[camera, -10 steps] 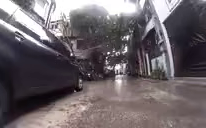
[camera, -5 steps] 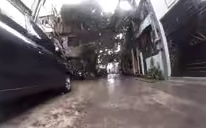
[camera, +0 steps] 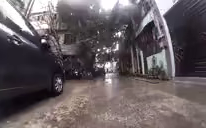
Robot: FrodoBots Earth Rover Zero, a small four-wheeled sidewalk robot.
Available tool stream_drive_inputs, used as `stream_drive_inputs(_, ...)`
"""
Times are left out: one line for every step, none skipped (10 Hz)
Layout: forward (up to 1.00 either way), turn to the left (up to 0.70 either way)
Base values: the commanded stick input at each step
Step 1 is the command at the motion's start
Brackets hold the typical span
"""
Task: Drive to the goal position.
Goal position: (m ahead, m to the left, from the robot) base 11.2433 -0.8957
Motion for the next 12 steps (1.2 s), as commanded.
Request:
stream_drive_inputs(0.99, 0.00)
stream_drive_inputs(0.99, 0.00)
stream_drive_inputs(0.99, 0.00)
stream_drive_inputs(0.99, 0.00)
stream_drive_inputs(0.99, 0.00)
stream_drive_inputs(0.99, 0.00)
stream_drive_inputs(0.99, 0.00)
stream_drive_inputs(0.99, 0.00)
stream_drive_inputs(0.99, 0.00)
stream_drive_inputs(0.99, 0.00)
stream_drive_inputs(-0.18, 0.00)
stream_drive_inputs(-0.05, 0.00)
